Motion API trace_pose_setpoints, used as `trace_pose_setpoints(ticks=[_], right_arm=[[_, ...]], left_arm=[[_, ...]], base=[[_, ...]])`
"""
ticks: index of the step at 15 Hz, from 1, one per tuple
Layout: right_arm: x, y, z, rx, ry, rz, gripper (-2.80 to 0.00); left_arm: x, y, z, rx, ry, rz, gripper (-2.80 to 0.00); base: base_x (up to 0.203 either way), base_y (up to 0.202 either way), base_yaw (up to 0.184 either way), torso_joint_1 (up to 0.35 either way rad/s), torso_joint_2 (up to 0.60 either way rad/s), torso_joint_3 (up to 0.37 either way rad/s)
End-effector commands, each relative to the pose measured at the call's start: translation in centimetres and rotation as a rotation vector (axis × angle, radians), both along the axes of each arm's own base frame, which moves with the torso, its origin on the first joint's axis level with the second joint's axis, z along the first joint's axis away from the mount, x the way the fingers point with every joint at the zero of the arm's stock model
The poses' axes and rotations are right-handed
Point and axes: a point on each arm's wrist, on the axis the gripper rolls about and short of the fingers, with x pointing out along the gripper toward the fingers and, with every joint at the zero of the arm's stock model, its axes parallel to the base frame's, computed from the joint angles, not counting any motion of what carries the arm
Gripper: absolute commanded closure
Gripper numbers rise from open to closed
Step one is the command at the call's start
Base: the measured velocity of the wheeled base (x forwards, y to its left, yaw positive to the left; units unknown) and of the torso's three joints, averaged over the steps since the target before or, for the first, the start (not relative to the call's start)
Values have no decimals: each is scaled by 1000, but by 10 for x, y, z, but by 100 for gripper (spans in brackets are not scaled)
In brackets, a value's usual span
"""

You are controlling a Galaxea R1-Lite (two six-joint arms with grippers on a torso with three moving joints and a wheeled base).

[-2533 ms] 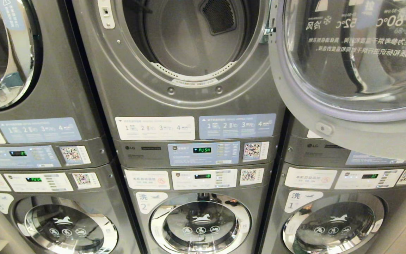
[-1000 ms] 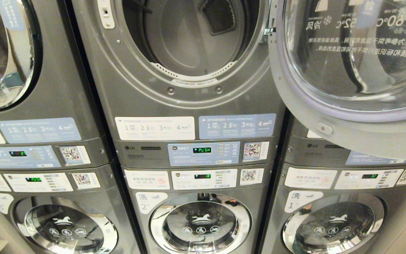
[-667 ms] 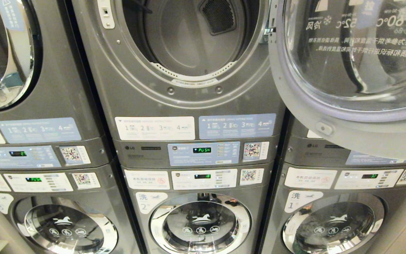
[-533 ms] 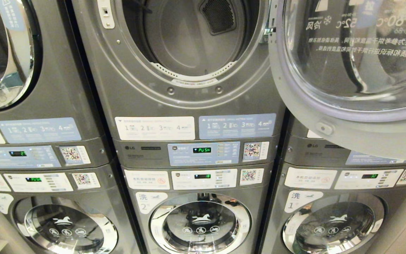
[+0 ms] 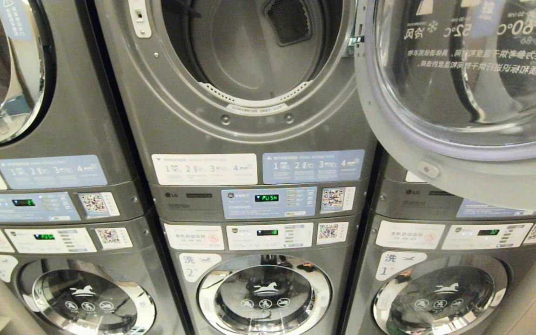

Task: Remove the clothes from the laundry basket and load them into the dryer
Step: Take the clothes out of the basket

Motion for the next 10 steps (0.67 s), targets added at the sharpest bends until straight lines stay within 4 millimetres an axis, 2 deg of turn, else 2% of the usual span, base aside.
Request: trace_pose_setpoints(ticks=[1, 3, 10], right_arm=[[1, 0, -2, 0, 7, -1, 0], [1, 0, -2, -7, 7, 1, 0], [1, 0, -2, 1, 7, -1, 0]], left_arm=[[-11, 0, -1, 4, -138, -15, 0], [-17, 0, -3, 9, -217, -25, 0], [-16, 0, -2, 52, -211, -35, 0]], base=[[0, 0, 0, 0, 0, 0], [0, 0, 0, 0, 0, 0], [0, 0, 0, 0, 0, 0]])
